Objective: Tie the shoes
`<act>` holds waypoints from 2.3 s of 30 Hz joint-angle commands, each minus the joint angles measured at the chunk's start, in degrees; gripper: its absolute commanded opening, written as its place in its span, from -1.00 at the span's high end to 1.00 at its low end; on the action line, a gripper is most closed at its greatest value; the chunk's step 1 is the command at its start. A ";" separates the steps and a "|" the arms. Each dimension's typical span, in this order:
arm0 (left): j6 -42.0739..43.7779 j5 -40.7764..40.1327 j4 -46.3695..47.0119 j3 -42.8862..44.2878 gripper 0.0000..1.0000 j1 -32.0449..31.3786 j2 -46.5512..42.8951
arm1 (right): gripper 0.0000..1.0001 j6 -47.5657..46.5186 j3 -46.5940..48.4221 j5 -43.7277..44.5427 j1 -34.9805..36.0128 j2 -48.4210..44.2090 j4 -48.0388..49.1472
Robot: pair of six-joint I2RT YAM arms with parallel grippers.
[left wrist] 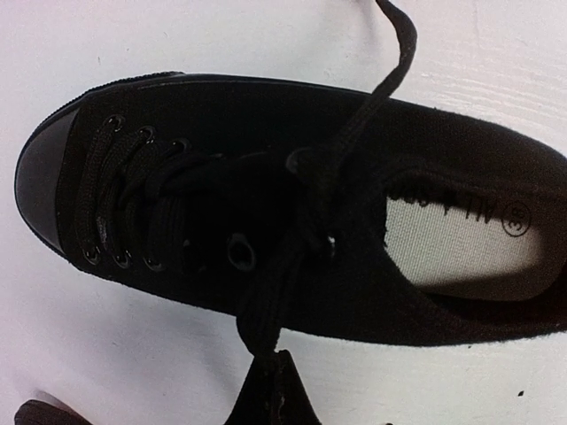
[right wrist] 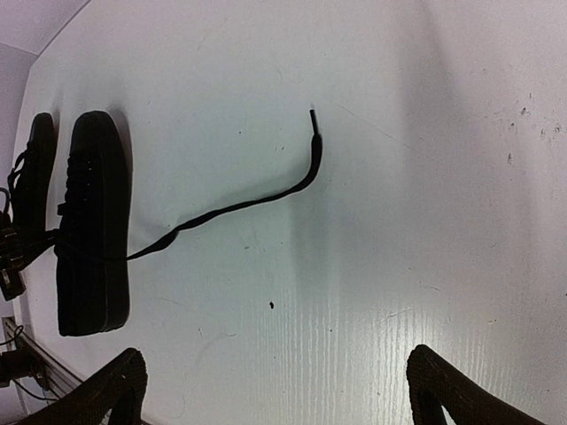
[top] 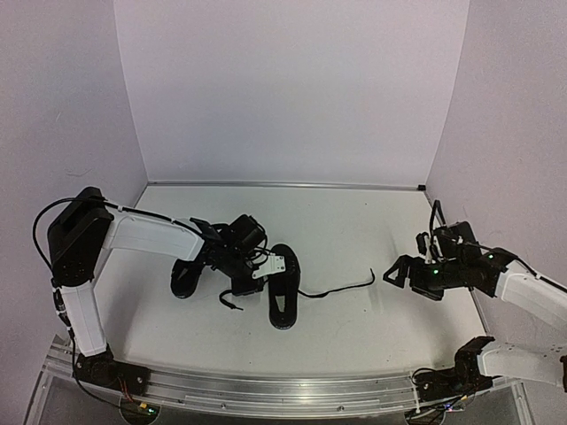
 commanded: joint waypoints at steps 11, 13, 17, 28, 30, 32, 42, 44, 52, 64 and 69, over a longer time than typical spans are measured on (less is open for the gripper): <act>-9.73 12.42 6.61 3.18 1.00 0.26 -5.36 | -0.61 -1.04 -1.42 -8.81 -0.14 2.91 8.34; -11.45 14.17 8.06 2.83 1.00 0.39 -5.75 | -0.48 -0.96 -1.92 -10.67 -0.10 3.31 10.60; -14.96 17.20 10.42 2.80 1.00 1.28 -6.01 | -0.27 -0.55 -2.81 -13.12 -0.07 4.03 14.74; -22.08 15.93 8.87 3.46 1.00 4.80 -4.07 | -0.22 -0.35 -2.30 -14.66 0.35 7.70 19.82; -22.50 15.99 9.74 2.81 1.00 4.83 -4.42 | -0.22 -0.35 -2.31 -14.71 0.45 7.84 20.00; -23.30 16.02 10.60 2.63 1.00 4.85 -4.57 | -0.21 -0.32 -2.31 -15.16 0.62 8.04 20.27; -24.94 17.47 13.09 1.10 1.00 4.82 -4.77 | -0.14 1.18 -2.20 -11.67 6.43 10.05 24.77; -25.34 18.35 16.68 -1.41 1.00 4.56 -5.99 | -0.13 0.94 -1.31 -10.27 8.22 11.67 26.54; -22.70 19.66 23.91 -5.95 1.00 2.72 -6.94 | -0.04 0.12 9.31 -10.61 13.55 25.36 33.39; -19.18 17.31 27.07 -6.60 1.00 1.03 -5.85 | 0.22 5.89 21.46 -17.19 17.86 43.22 41.81; -18.20 16.42 26.45 -6.43 1.00 0.79 -5.74 | 0.25 8.24 22.66 -19.00 18.52 46.04 44.14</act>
